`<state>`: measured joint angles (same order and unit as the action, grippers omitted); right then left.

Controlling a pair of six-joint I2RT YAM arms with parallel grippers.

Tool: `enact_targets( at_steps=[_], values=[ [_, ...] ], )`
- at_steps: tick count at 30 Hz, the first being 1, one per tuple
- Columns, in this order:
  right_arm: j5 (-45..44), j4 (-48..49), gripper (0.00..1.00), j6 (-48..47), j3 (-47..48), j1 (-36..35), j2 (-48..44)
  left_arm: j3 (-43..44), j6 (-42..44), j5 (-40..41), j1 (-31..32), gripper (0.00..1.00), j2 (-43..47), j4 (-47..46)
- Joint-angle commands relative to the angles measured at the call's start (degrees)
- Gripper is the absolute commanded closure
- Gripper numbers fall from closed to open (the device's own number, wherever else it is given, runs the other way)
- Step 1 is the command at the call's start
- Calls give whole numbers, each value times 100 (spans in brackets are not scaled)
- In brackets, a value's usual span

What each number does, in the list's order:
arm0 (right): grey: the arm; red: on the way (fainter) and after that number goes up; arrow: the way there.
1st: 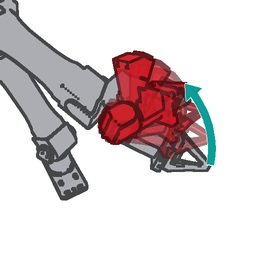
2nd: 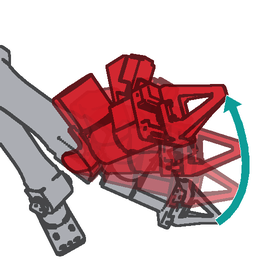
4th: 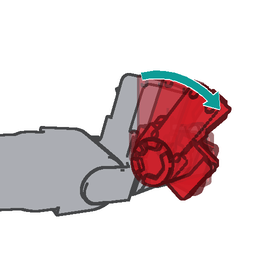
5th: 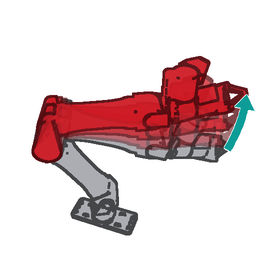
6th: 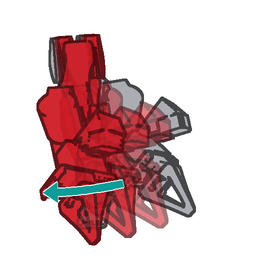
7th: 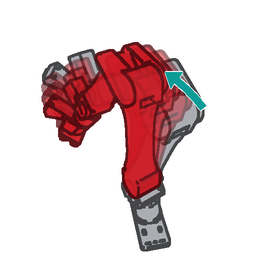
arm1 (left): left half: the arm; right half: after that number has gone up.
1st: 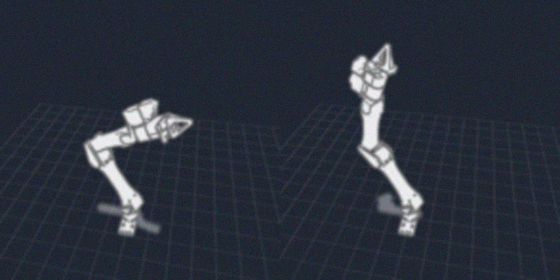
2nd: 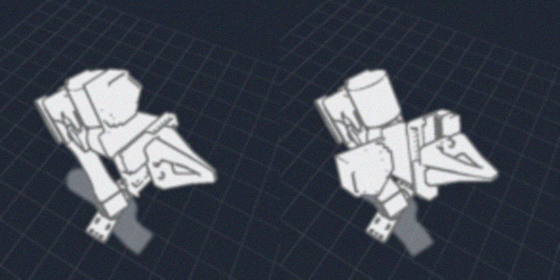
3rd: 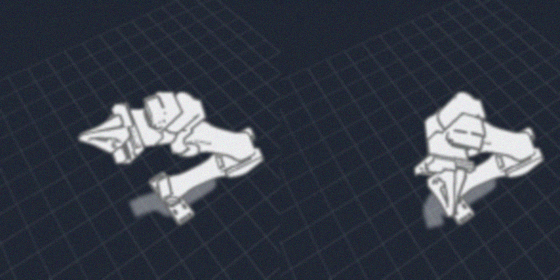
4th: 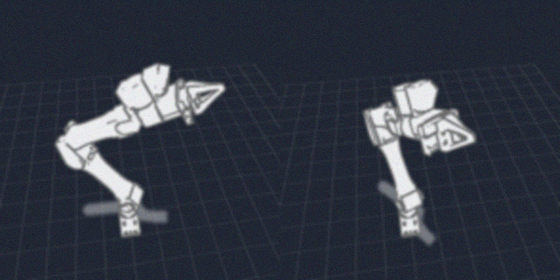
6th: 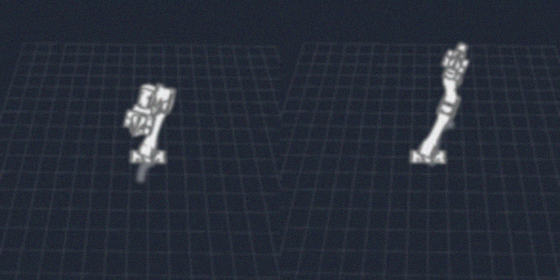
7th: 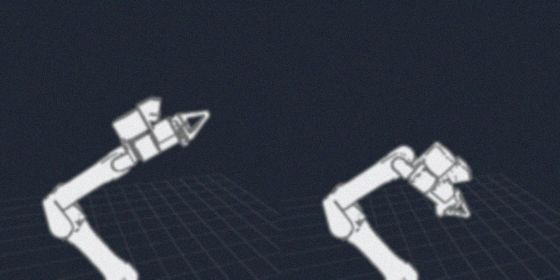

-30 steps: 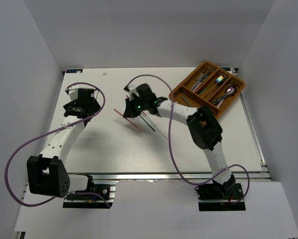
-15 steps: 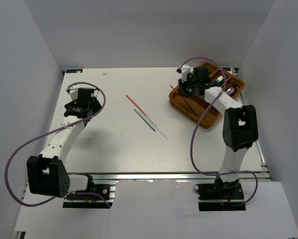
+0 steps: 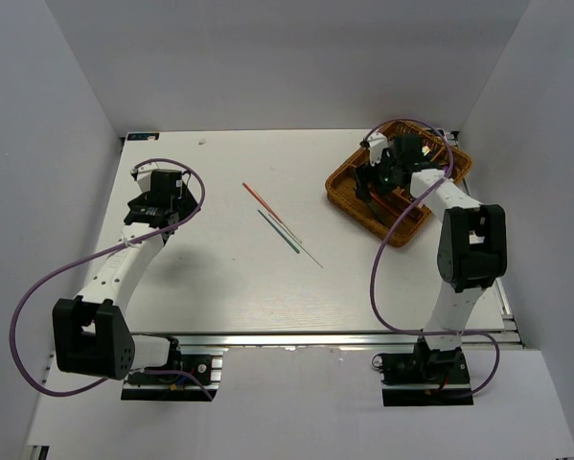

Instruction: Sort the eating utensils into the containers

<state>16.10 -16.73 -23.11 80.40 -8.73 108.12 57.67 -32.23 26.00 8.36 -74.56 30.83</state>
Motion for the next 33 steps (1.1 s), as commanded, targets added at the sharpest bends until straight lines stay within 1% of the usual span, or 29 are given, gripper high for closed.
enact_targets(
  at_steps=[1,2,3,4,5,6,7,8,9,10,11,12,14,15,17,20,24,28,33],
  values=[
    [245,82,11,421,449,-111,-501,-45,67,-86,-1,2,74,-130],
    [184,65,11,639,581,-303,-528,-45,68,-86,-1,2,74,-121],
    [-182,134,11,824,591,-435,-563,-45,68,-78,-1,2,82,-121],
    [-290,196,11,957,591,-619,-598,-45,68,-60,8,2,82,-121],
    [-396,179,11,1019,599,-1082,-651,-45,68,-51,-1,2,82,-121],
    [-823,231,11,1254,556,-1330,-677,-45,76,-42,8,2,82,-130],
    [-888,188,11,1300,556,-1585,-617,-45,76,-25,8,2,74,-121],
    [-1037,83,11,1370,608,-2049,-555,-37,76,-16,8,2,74,-121],
    [-1369,30,14,1536,661,-2245,-363,-54,76,-16,8,2,56,-121],
    [-1433,-49,17,1590,713,-2421,-257,-54,76,-7,8,2,56,-121],
    [-1504,-171,33,1660,818,-2553,-125,-54,76,-7,8,2,39,-121],
    [-1591,-477,42,1739,1072,-2798,-11,-63,85,-16,-1,2,30,-130],
    [-1583,-681,56,1933,1197,-3037,227,-54,85,-25,8,2,12,-112],
    [-1792,-787,59,1986,1197,-3090,271,-45,85,-25,8,2,12,-112],
    [-1777,-832,63,2056,1084,-3187,263,-63,85,-16,8,2,21,-121],
    [-1768,-946,64,2030,820,-3275,210,-63,94,-51,8,2,12,-130],
    [-1786,-771,65,1995,293,-3284,139,-54,103,-112,8,2,-14,-147],
    [-1698,-1069,65,1969,345,-3293,298,-45,111,-148,8,2,-32,-147],
    [-1768,-1148,62,1986,169,-3302,237,-63,120,-156,8,2,-32,-147]
  ],
)
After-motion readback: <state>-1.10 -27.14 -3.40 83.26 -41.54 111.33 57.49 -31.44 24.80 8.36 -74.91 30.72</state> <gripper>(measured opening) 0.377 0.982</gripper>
